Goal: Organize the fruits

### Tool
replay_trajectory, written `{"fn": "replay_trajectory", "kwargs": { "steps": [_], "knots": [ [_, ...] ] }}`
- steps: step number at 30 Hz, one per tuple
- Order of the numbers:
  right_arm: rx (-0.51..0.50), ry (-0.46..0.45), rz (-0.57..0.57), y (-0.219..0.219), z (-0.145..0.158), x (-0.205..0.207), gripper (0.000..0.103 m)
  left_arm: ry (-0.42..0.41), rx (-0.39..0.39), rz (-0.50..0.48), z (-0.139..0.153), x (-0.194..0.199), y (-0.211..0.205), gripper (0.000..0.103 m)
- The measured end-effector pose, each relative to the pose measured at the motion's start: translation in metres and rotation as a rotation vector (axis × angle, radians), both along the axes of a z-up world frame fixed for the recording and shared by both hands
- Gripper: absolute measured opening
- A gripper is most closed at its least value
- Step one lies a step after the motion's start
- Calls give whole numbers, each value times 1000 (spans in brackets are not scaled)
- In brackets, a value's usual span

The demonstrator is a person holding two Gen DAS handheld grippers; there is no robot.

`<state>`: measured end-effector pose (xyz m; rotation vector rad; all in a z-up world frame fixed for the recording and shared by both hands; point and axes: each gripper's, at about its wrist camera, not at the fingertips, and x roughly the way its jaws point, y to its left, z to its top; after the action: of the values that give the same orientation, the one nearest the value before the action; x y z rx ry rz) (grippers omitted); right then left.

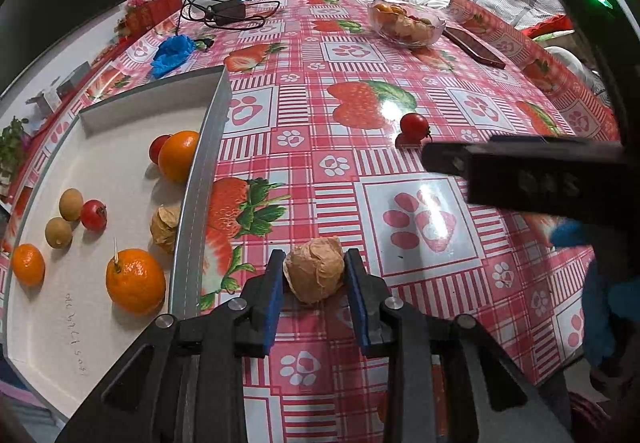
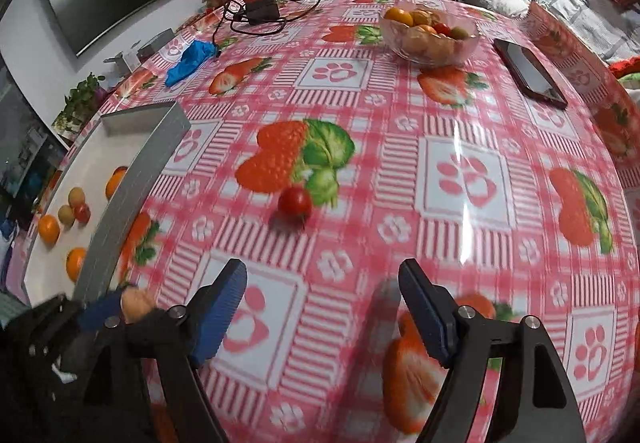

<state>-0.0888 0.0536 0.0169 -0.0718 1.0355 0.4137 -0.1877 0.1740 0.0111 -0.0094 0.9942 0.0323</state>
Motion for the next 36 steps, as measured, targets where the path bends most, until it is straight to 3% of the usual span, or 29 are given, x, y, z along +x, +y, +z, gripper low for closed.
{"fn": "replay_trajectory", "kwargs": {
  "steps": [10,12,14,18,19,30,36],
  "knots": [
    [-83,-19,21,26,-11,22,78,-1,1,-1,0,0,0,33],
    [-104,-35,31,33,-12,22,67,-1,1,-1,0,0,0,33],
    [-124,-45,41,39,-12,23,63,-1,1,-1,0,0,-1,33],
    [-131,-61,56,44,-10,21,30,-2,2,-1,0,0,-1,33],
    [-126,-60,55,43,-10,21,26,-2,3,-1,0,0,0,33],
    [-88,-58,4,-13,-6,-17,26,-1,11,20,0,1,-1,35],
    [-69,-54,-24,-40,-4,-35,26,6,13,32,-1,13,-4,47]
  ]
}}
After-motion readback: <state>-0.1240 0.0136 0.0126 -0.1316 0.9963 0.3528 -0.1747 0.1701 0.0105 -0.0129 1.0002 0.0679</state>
